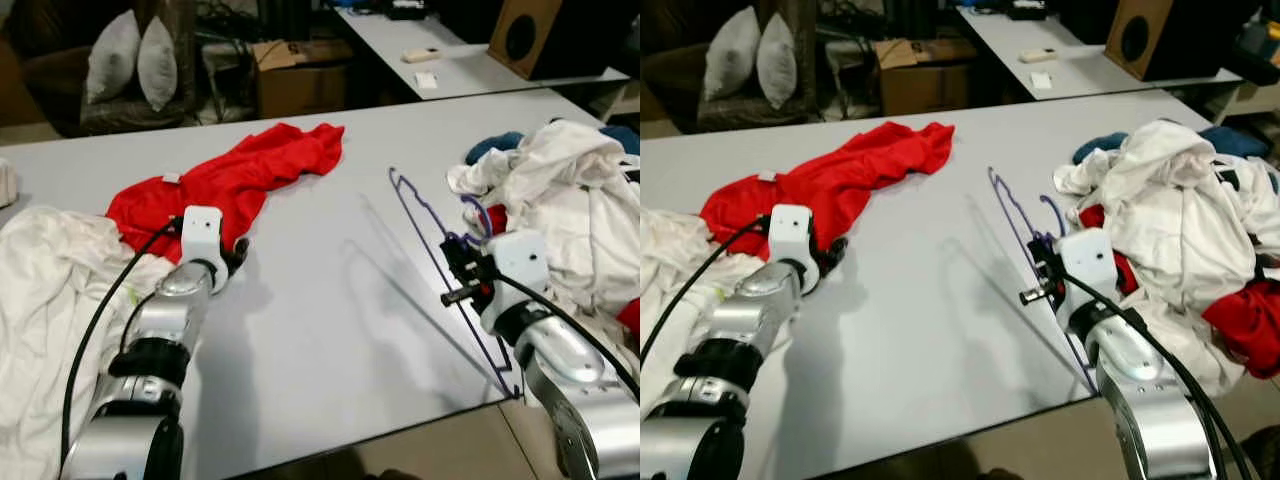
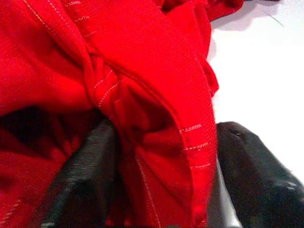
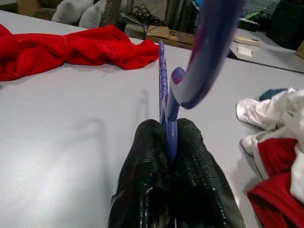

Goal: Hang hanger

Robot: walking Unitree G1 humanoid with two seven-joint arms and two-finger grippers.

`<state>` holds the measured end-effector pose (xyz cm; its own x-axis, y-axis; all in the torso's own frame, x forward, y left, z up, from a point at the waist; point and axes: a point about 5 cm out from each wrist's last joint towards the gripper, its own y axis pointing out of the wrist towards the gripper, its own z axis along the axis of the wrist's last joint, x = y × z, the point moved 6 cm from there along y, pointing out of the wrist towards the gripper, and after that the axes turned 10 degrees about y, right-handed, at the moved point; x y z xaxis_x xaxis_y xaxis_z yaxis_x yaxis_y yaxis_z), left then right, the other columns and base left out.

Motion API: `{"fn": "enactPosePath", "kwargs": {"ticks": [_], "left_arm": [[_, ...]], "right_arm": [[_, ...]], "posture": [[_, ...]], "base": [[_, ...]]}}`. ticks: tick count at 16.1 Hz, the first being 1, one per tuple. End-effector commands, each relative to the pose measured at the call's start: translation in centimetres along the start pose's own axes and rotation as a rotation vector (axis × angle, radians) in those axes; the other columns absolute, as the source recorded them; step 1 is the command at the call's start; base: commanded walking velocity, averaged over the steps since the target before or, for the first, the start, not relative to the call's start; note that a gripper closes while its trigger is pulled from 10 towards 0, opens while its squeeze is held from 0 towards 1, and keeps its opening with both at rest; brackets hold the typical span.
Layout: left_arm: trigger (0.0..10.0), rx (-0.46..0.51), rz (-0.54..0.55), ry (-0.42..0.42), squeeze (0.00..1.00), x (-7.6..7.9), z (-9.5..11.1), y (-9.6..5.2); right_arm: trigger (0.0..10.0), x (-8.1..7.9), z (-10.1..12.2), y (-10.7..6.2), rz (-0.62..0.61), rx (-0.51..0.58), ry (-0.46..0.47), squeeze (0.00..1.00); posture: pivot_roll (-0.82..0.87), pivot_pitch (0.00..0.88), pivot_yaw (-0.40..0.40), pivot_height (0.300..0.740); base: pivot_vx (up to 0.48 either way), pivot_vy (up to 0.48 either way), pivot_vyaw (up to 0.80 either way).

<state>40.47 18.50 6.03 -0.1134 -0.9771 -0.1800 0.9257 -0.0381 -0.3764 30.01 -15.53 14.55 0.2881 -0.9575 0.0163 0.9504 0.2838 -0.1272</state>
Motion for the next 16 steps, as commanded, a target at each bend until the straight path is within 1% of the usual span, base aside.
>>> {"fn": "enactPosePath", "kwargs": {"ticks": [1,2,3,5,7,8,11,12,13,14,15,16], "left_arm": [[0.0,0.013,0.000,-0.028,0.00,0.1,0.3,0.2],[0.0,0.024,-0.033,-0.042,0.00,0.8,0.5,0.4],[0.0,0.024,-0.043,-0.046,0.00,1.0,0.5,0.4],[0.0,0.026,-0.090,-0.043,0.00,2.0,0.5,0.4],[0.0,0.025,-0.096,-0.044,0.00,2.0,0.3,0.5],[0.0,0.026,-0.082,-0.056,0.00,1.4,0.0,0.4],[0.0,0.045,-0.097,-0.072,0.00,1.2,0.2,0.2],[0.0,0.062,-0.133,-0.076,0.00,1.6,0.7,0.1],[0.0,0.066,-0.146,-0.077,0.00,1.8,0.8,0.1],[0.0,0.097,-0.232,-0.071,0.00,3.4,1.9,0.0],[0.0,0.150,-0.362,-0.053,0.00,6.2,3.8,-0.5],[0.0,0.182,-0.435,-0.041,0.00,7.8,5.0,-0.9]], "right_arm": [[10.0,-0.2,0.2,0.2,0.014,0.008,-0.019,0.00],[10.0,0.1,0.3,0.1,-0.003,0.016,-0.022,0.00],[10.0,0.2,0.3,0.1,-0.010,0.018,-0.020,0.00],[10.0,0.2,0.3,0.1,-0.030,0.031,-0.014,0.00],[10.0,0.1,0.1,0.0,-0.040,0.032,-0.006,0.00],[10.0,-0.1,-0.2,-0.2,-0.042,0.029,0.000,0.00],[10.0,-0.2,-0.3,0.1,-0.035,0.027,-0.001,0.00],[10.0,-0.3,-0.1,0.3,-0.019,0.030,-0.003,0.00],[10.0,-0.4,-0.1,0.3,-0.015,0.031,-0.003,0.00],[10.0,-0.4,0.0,0.4,-0.005,0.034,-0.008,0.00],[10.0,-0.4,0.2,0.5,0.006,0.036,-0.014,0.00],[10.0,-0.4,0.2,0.6,0.009,0.038,-0.016,0.00]], "posture": [[-0.04,0.000,0.023,0.740],[-0.05,0.000,0.048,0.740],[-0.05,0.000,0.052,0.740],[-0.07,0.000,0.080,0.740],[-0.07,0.000,0.092,0.740],[-0.07,0.000,0.093,0.740],[-0.06,0.000,0.073,0.740],[-0.05,0.000,0.060,0.740],[-0.04,0.000,0.051,0.740],[-0.03,0.000,0.045,0.740],[-0.02,0.000,0.031,0.740],[-0.01,0.000,0.029,0.740]], "base": [[0.000,0.000,0.00],[0.000,0.000,0.00],[0.000,0.000,0.00],[0.000,0.000,0.00],[0.000,0.000,0.00],[0.000,0.000,0.00],[0.000,0.000,0.00],[0.000,0.000,0.00],[0.000,0.000,0.00],[0.000,0.000,0.00],[0.000,0.000,0.00],[0.000,0.000,0.00]]}}
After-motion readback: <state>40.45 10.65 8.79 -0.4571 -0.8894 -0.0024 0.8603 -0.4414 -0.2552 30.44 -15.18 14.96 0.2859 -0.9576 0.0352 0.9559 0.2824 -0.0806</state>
